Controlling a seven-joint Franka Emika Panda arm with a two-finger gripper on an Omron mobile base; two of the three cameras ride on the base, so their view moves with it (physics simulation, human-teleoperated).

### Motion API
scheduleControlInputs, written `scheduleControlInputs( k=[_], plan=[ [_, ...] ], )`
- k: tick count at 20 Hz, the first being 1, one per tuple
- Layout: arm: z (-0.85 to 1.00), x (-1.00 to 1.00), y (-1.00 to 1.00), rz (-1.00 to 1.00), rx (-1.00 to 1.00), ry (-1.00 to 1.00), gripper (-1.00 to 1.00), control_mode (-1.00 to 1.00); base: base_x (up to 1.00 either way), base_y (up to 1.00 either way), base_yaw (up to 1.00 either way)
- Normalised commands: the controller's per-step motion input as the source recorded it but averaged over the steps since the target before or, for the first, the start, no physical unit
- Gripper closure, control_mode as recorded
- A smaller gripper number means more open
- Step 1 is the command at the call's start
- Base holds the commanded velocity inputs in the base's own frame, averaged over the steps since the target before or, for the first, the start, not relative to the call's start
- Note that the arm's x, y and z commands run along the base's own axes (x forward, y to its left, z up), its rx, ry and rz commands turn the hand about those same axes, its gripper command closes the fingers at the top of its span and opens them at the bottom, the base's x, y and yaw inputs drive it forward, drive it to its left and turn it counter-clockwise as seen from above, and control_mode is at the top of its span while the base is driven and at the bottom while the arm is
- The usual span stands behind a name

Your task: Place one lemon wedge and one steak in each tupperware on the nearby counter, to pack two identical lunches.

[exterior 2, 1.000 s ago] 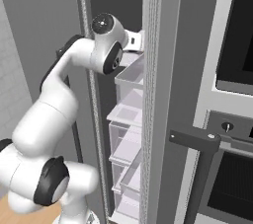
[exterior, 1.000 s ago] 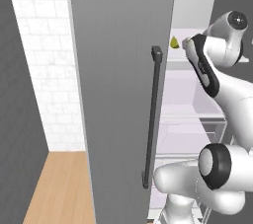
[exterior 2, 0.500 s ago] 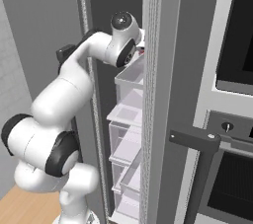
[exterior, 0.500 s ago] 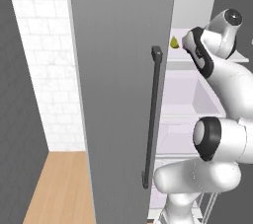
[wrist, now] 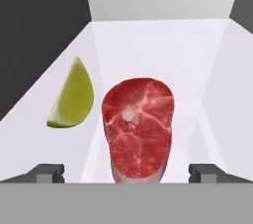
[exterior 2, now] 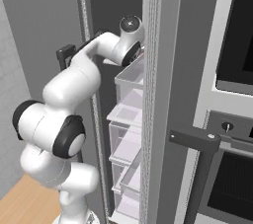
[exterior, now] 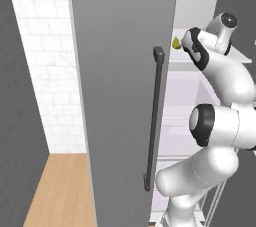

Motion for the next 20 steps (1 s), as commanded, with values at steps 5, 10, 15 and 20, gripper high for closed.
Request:
scheduleControlInputs(
  k=[5, 10, 15, 20],
  plan=[
    [-0.19, 0.36, 0.00, 0.00, 0.00, 0.02, -1.00, -1.00, 0.00, 0.00, 0.00],
    [-0.13, 0.37, -0.06, 0.01, 0.00, 0.03, -1.00, -1.00, 0.00, 0.00, 0.00],
    [-0.01, 0.25, -0.17, 0.00, 0.00, 0.03, -1.00, -1.00, 0.00, 0.00, 0.00],
    [-0.09, 0.06, -0.02, 0.00, 0.00, 0.01, 1.00, -1.00, 0.00, 0.00, 0.00]
  ],
)
